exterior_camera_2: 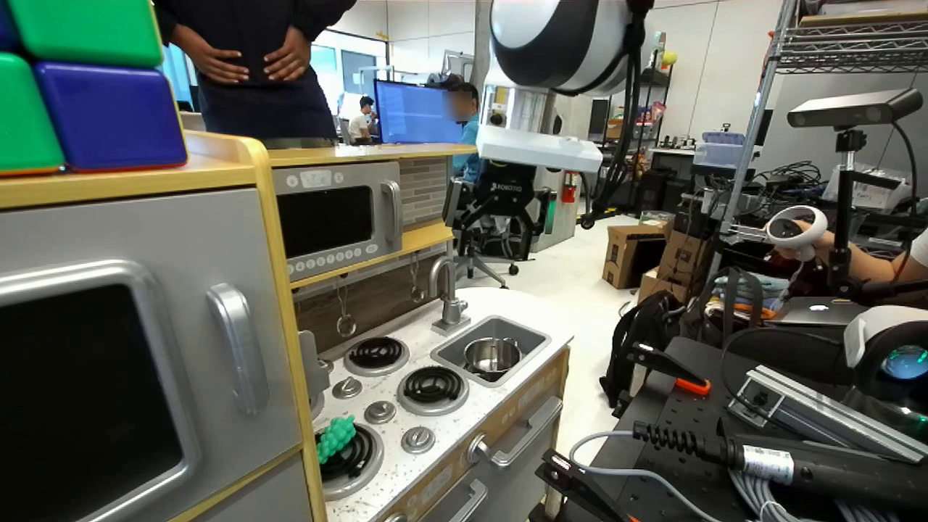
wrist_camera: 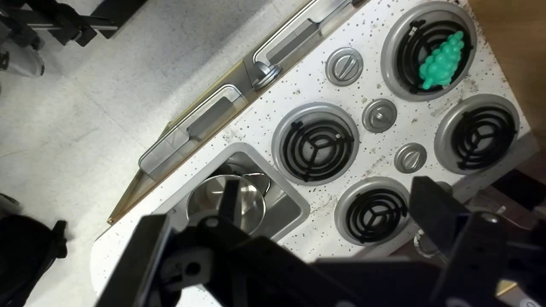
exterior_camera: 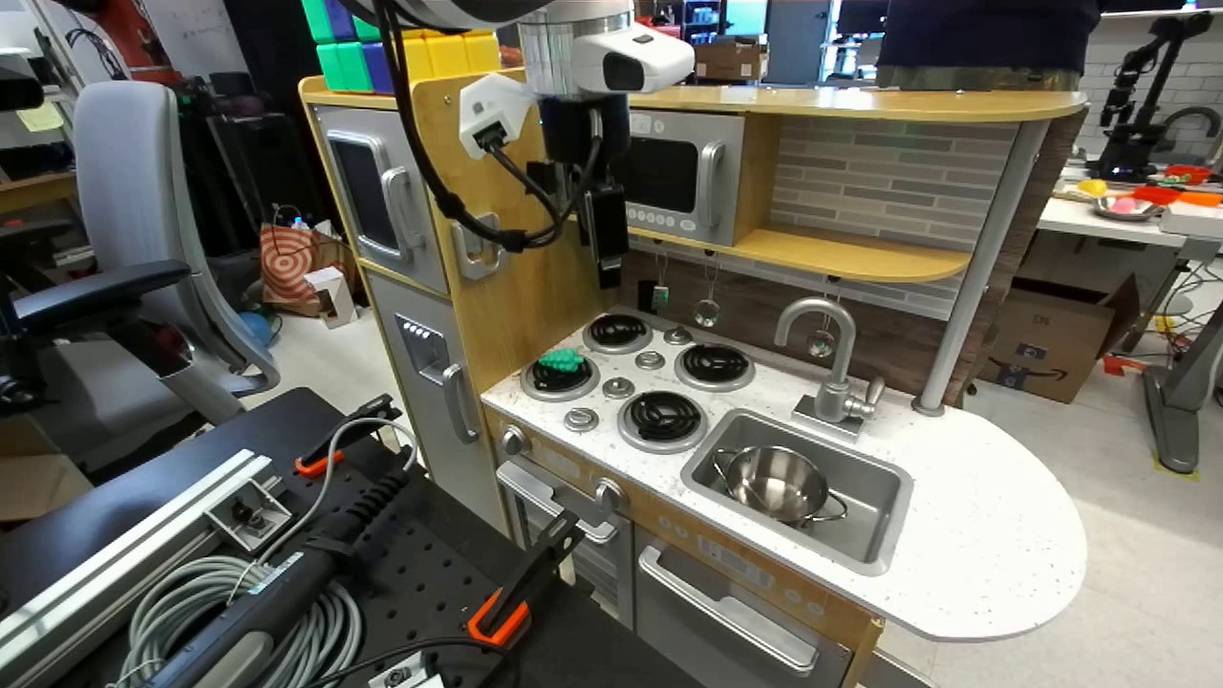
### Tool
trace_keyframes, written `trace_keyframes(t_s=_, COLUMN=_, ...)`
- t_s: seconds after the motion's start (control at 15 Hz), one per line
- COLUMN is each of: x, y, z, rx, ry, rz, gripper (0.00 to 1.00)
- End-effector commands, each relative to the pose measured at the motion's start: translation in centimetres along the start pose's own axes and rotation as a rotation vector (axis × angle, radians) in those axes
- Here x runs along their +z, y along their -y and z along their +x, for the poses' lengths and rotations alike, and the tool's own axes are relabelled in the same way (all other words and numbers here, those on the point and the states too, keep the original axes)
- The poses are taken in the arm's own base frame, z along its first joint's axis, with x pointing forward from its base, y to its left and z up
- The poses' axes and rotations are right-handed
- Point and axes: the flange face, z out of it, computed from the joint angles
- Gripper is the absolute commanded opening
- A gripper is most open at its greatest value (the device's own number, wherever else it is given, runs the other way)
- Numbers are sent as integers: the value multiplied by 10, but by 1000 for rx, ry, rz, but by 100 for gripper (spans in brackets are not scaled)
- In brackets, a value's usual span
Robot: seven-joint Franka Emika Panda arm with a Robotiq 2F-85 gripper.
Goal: Put the plush toy into the pot.
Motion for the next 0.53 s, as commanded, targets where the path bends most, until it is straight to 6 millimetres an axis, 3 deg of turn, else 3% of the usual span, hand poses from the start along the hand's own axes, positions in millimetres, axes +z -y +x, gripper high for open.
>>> trace_keyframes(t_s=0.0, x=6, y=-5, z=2, rx=130, ry=-28, rz=-17, gripper=100)
trace_keyframes(t_s=0.27, x=46, y=-7, z=10, rx=374, ry=0, rz=-70, gripper=100)
trace_keyframes(t_s=0.47, x=84, y=18, z=10, rx=523, ry=51, rz=-4, gripper=100)
